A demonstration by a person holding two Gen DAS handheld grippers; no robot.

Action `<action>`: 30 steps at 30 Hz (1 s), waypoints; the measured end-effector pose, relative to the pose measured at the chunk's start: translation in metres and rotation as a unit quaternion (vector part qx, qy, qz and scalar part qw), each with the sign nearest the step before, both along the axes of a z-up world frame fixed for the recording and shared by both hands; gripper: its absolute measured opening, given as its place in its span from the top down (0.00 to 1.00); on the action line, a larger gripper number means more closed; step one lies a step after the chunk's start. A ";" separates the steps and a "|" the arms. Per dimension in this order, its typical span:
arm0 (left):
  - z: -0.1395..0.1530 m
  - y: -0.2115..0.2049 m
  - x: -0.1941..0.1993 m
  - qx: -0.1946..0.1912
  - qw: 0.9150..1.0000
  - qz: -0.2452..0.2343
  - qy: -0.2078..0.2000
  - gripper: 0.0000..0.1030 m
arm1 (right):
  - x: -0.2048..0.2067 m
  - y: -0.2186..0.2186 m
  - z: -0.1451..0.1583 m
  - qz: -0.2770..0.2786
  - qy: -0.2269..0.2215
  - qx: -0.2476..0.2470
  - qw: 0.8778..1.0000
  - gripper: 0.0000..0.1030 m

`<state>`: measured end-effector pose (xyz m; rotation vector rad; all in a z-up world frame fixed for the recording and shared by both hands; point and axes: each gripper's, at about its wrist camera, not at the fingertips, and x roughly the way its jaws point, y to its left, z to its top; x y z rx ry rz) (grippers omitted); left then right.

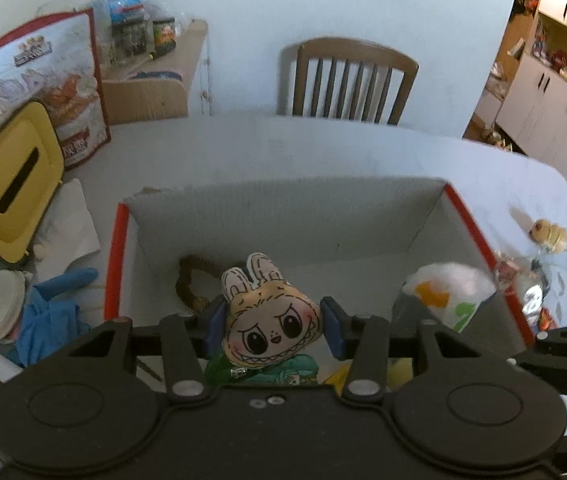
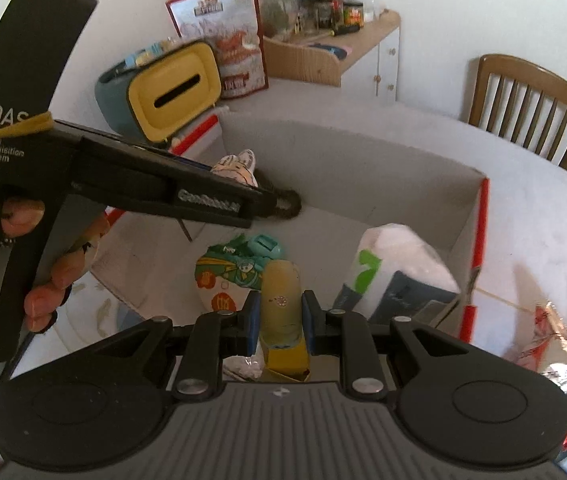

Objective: Organize objects
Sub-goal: 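Carry the bunny doll and yellow snack over the cardboard box, then lower into the box and open the left gripper while the right releases the yellow snack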

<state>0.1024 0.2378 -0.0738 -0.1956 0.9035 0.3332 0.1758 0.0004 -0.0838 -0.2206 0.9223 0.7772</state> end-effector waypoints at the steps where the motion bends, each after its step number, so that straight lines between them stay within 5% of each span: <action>1: -0.003 0.002 0.001 -0.002 1.000 -0.001 0.004 0.54 | 0.001 0.003 -0.002 -0.001 0.002 -0.001 1.000 0.80; 30: -0.046 0.020 0.019 -0.073 0.994 -0.015 0.081 0.52 | 0.015 0.029 -0.039 -0.020 0.050 -0.040 0.998 0.80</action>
